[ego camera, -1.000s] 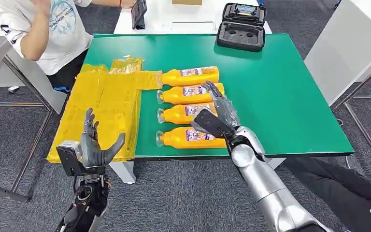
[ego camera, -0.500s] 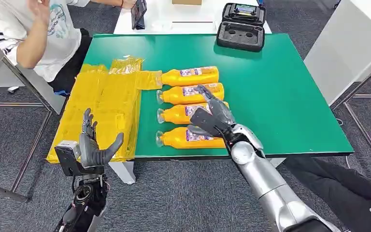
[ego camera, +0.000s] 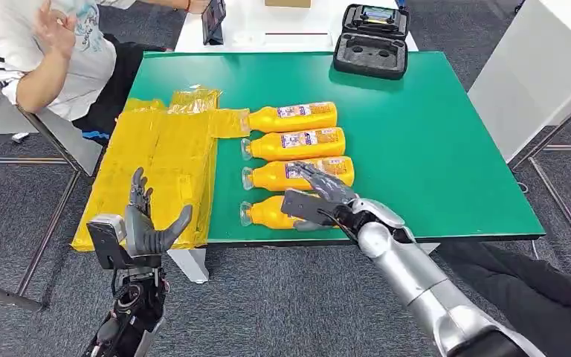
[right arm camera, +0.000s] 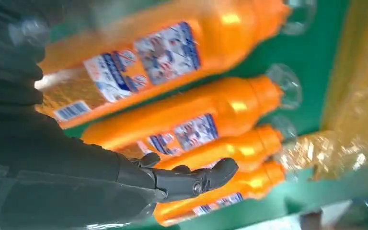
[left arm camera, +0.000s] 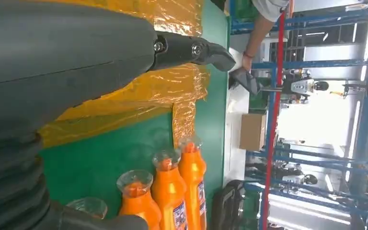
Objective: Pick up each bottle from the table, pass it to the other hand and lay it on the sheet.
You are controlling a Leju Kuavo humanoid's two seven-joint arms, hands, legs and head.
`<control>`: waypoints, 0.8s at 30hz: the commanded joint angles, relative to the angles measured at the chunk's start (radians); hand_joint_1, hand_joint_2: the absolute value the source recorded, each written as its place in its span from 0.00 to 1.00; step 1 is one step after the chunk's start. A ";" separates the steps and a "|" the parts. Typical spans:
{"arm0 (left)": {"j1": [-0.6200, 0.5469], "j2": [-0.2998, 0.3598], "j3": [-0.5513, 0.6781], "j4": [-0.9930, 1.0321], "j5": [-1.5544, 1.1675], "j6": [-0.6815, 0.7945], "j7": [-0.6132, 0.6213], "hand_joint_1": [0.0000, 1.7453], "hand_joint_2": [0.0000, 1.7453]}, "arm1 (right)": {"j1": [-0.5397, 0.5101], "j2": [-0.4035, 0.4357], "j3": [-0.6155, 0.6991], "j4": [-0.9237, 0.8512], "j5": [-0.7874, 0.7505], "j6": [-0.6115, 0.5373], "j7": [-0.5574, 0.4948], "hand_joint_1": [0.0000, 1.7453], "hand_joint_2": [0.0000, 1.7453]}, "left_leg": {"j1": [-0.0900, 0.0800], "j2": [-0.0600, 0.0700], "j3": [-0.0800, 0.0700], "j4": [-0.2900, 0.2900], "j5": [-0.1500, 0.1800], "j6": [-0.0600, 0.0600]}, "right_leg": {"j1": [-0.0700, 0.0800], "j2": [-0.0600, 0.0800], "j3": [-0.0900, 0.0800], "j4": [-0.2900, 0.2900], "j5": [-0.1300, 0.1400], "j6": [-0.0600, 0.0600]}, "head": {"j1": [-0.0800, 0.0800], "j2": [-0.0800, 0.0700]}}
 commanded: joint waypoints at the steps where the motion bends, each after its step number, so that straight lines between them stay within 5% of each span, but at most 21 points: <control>1: -0.007 0.017 0.015 0.030 0.015 0.013 0.009 0.00 1.00 | -0.097 -0.090 0.126 0.058 -0.009 0.079 0.004 0.00 1.00 | 0.000 0.002 0.004 0.000 -0.002 -0.001 | 0.000 0.002 0.003 0.001 -0.001 -0.001 | 0.000 0.000; 24: 0.052 0.009 0.059 -0.022 0.030 0.042 0.015 0.00 1.00 | -0.017 -0.086 0.145 0.052 0.085 0.001 0.020 0.00 1.00 | 0.001 0.001 0.002 -0.001 -0.001 -0.001 | 0.001 0.000 0.002 -0.001 0.000 -0.001 | 0.000 0.000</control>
